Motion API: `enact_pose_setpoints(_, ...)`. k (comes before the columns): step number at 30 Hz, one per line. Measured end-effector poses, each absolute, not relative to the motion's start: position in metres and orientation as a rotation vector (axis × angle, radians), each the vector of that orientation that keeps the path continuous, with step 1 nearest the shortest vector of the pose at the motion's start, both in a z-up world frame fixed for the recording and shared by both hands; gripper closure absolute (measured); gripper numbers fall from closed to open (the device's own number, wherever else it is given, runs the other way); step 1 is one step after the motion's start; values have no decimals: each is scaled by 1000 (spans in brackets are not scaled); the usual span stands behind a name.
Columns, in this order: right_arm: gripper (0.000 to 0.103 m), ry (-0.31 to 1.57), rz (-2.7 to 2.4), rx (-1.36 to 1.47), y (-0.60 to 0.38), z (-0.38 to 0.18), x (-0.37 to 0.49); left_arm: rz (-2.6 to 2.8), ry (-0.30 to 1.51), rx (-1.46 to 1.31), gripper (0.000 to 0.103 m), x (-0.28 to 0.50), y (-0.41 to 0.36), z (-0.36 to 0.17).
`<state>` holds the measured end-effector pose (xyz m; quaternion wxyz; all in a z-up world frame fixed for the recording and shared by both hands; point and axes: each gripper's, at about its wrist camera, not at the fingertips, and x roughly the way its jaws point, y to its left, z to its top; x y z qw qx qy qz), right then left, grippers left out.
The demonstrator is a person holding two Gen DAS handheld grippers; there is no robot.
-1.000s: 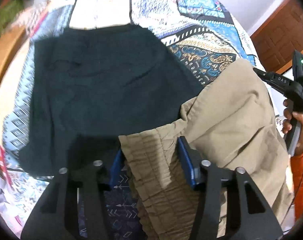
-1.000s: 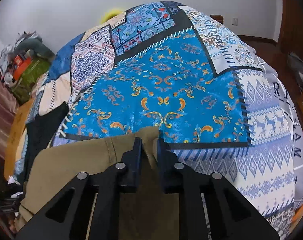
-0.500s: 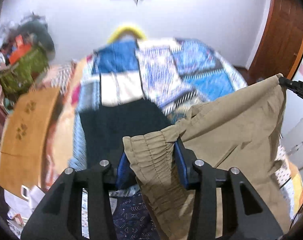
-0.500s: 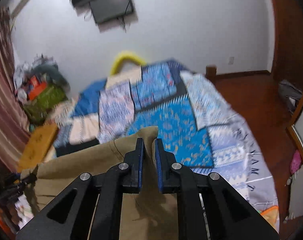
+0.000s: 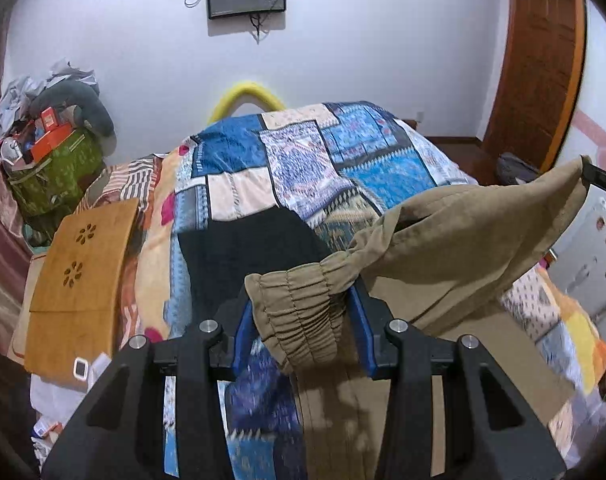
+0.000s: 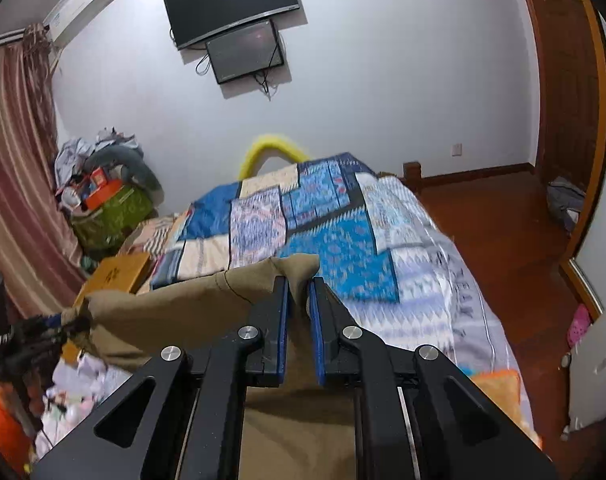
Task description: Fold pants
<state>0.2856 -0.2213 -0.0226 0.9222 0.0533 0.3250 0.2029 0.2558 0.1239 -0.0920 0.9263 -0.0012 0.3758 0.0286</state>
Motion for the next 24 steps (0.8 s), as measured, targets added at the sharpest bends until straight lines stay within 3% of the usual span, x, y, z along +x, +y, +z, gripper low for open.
enact_pose_setpoints(24,94,834,372,8,-262,-132,141,58,877,93,61,133,88,-174)
